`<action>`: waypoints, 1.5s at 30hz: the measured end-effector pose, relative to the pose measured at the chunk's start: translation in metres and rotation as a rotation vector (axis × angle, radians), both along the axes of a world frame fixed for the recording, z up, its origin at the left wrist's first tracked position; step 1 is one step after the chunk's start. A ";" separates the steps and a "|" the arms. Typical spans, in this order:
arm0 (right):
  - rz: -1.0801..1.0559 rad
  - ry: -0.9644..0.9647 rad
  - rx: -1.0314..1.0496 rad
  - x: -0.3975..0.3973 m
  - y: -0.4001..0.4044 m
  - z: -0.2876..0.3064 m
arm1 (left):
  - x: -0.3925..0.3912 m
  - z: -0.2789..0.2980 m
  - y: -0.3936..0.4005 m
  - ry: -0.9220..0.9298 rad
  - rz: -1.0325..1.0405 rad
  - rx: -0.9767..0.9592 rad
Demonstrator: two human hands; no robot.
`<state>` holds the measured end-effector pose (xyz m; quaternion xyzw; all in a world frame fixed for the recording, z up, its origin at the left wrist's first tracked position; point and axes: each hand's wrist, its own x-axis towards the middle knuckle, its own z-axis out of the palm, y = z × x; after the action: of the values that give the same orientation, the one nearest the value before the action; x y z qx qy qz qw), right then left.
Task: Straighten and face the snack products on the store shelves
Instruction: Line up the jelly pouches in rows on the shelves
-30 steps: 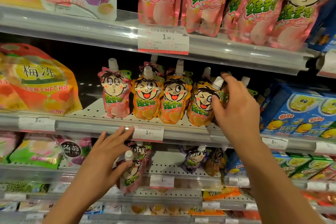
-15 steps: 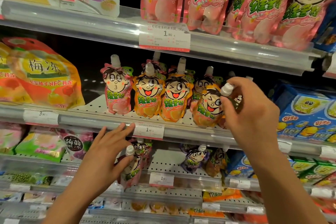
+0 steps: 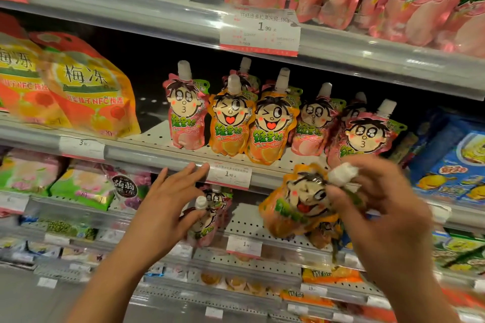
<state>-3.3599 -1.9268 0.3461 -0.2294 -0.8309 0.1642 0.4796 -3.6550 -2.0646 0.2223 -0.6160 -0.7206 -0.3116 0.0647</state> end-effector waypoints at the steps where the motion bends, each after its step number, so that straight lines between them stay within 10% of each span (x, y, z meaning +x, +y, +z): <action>1: 0.025 -0.072 -0.067 -0.003 0.000 -0.009 | 0.000 0.000 0.000 -0.001 0.000 -0.004; 12: -0.037 -0.701 -0.196 -0.053 0.022 -0.116 | -0.007 -0.003 0.000 -0.015 -0.060 0.059; 26: -0.316 -0.649 -0.085 -0.104 0.028 -0.149 | -0.008 -0.003 0.000 -0.009 -0.069 0.044; 45: -0.329 -0.765 -0.515 -0.150 0.052 -0.139 | -0.003 -0.001 -0.003 -0.046 -0.051 0.024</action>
<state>-3.5102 -1.8746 0.2071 -0.5127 -0.8327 0.1902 0.0872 -3.6579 -2.0674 0.2210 -0.6261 -0.7021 -0.3358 0.0477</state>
